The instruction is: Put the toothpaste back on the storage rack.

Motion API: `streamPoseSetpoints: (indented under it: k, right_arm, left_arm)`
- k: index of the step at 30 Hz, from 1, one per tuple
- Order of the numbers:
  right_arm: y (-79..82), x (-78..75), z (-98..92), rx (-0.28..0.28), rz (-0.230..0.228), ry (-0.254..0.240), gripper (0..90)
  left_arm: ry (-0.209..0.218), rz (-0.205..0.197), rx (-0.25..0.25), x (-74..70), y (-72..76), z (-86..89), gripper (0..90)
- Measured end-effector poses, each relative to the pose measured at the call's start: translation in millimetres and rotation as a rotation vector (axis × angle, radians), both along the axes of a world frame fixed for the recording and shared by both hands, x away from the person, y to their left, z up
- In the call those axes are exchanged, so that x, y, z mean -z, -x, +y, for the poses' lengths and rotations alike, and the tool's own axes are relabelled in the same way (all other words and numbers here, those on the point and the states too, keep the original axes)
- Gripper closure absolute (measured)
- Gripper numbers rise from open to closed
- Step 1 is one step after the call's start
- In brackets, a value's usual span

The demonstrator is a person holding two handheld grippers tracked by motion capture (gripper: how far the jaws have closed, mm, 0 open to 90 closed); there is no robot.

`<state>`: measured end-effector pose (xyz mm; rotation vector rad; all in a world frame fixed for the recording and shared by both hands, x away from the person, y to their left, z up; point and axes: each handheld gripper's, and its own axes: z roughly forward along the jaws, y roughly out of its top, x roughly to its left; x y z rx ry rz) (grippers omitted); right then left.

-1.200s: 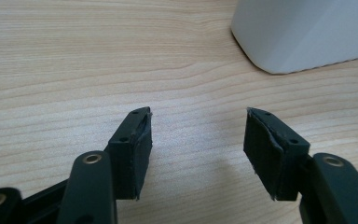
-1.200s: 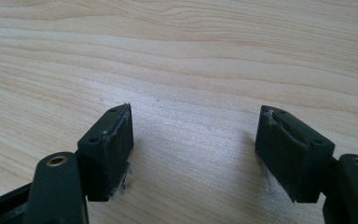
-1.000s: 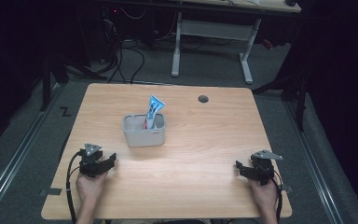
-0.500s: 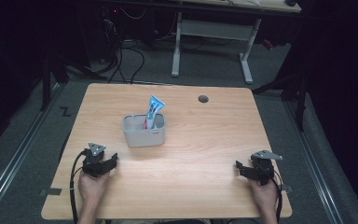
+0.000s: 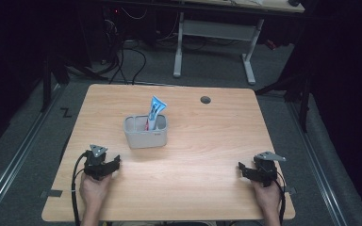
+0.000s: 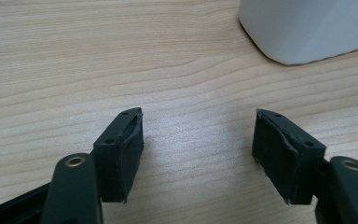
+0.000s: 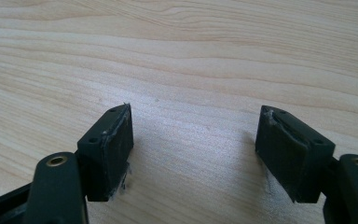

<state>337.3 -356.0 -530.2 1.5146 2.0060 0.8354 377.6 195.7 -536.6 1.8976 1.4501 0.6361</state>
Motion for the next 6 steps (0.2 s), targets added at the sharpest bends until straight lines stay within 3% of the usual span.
streamPoseSetpoints:
  k: [6]
  right_arm:
    - [0.1, 0.0, 0.1, -0.002, 0.0, 0.0, 27.6]
  left_arm:
    - [0.0, 0.0, -0.003, 0.0, 0.1, -0.4, 34.0]
